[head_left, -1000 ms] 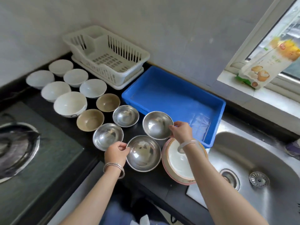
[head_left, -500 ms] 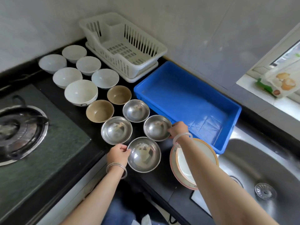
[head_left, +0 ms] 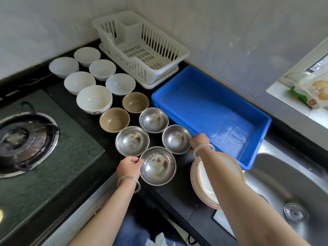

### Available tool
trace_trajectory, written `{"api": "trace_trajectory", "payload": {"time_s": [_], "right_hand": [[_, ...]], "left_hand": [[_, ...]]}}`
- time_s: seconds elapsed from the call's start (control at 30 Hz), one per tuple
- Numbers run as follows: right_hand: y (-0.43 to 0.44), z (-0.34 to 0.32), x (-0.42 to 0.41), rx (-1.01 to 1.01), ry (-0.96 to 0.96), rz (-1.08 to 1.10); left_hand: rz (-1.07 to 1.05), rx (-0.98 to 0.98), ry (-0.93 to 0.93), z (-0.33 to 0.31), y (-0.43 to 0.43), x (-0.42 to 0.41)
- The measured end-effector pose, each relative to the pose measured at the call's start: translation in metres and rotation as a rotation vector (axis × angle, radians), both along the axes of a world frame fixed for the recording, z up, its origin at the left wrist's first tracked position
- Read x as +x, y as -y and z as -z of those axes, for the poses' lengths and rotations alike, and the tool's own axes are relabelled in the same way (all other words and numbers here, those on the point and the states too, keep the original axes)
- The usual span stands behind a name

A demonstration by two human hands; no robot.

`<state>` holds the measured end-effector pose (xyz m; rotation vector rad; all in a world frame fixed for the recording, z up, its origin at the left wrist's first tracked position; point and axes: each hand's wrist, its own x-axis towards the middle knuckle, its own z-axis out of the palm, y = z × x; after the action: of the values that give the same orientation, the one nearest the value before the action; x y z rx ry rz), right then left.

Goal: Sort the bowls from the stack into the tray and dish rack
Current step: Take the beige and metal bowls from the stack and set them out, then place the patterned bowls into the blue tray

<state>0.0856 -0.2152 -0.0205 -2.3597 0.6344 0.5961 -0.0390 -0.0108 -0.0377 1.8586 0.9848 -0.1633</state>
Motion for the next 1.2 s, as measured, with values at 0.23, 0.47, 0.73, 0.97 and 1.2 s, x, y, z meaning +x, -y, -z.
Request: {"api": "trace_trajectory", "payload": {"time_s": [0.23, 0.47, 0.73, 0.97, 1.2], "right_hand": [[0.000, -0.001, 0.000, 0.046, -0.016, 0.023], [0.001, -0.024, -0.007, 0.004, 0.007, -0.039], [0.052, -0.045, -0.066, -0.076, 0.379, 0.050], [0.114, -0.029, -0.141, -0.245, 0.360, 0.158], [0.124, -0.013, -0.169, -0.054, 0.304, 0.365]], "left_hand": [[0.003, -0.018, 0.006, -0.003, -0.001, 0.000], [0.124, 0.023, 0.006, -0.016, -0.008, 0.001], [0.351, 0.124, 0.142, -0.048, 0.021, 0.024], [0.714, 0.003, 0.159, -0.048, 0.103, 0.027], [0.969, 0.112, 0.116, -0.039, 0.143, 0.023]]}}
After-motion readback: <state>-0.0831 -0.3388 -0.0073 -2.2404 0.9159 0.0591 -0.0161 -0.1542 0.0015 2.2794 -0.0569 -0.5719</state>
